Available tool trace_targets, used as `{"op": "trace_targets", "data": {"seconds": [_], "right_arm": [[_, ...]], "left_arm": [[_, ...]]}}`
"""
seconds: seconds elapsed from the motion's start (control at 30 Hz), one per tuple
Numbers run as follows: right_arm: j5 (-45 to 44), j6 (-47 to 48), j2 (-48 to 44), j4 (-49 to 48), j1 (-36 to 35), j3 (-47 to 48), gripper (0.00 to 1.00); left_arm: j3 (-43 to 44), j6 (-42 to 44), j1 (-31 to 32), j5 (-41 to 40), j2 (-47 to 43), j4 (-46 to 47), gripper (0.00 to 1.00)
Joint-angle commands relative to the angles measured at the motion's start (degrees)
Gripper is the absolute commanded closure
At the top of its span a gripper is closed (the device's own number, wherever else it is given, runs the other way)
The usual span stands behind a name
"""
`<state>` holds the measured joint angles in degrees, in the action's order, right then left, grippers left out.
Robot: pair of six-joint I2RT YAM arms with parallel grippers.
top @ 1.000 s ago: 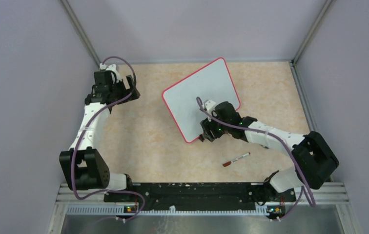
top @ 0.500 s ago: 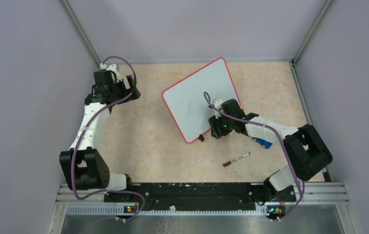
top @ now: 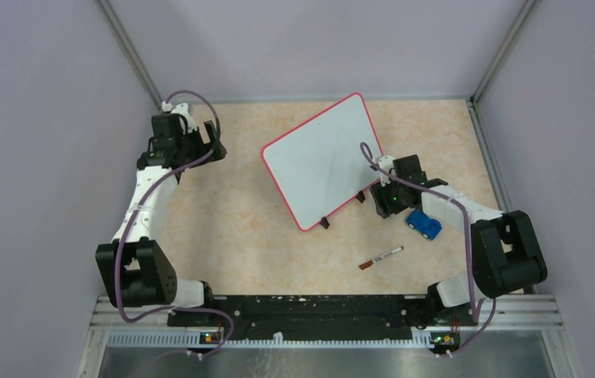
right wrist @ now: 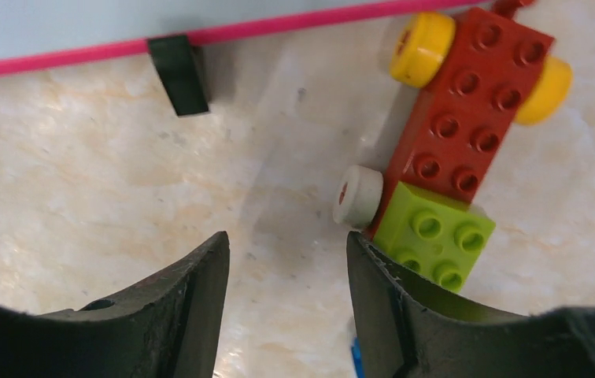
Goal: Write a sentence on the whiteboard
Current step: Pick up the whiteboard marker from the center of the board.
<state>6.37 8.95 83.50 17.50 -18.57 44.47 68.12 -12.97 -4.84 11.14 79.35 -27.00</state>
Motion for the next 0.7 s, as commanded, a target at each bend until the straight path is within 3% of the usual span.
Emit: {"op": "trace_targets", "data": {"seconds": [0.0,0.13,0.27,0.47,0.67], "right_arm": [[4.2,12.6,-5.6,5.3,3.1,2.2,0.44],[18.0,25.0,-10.9,17.6,3.1,6.1,0.41],[28.2,36.9,-14.2,29.3,3.0,8.2,0.31],[26.6,46.6,-16.9,33.0,0.5,5.6,0.25],[22.8,55.2,-17.3,29.7,-4.1,-1.7,0.31]], "left_arm": [[-0.2,1.8,0.1,1.2,-1.6,2.2,0.01],[0.1,3.9,0.1,4.8,-2.4,2.1,0.01],[-0.2,9.1,0.8,10.4,-4.1,2.6,0.01],[1.2,16.9,1.2,20.4,-5.7,0.2,0.01],[2.7,17.2,1.4,30.1,-6.7,-1.5,0.01]]}}
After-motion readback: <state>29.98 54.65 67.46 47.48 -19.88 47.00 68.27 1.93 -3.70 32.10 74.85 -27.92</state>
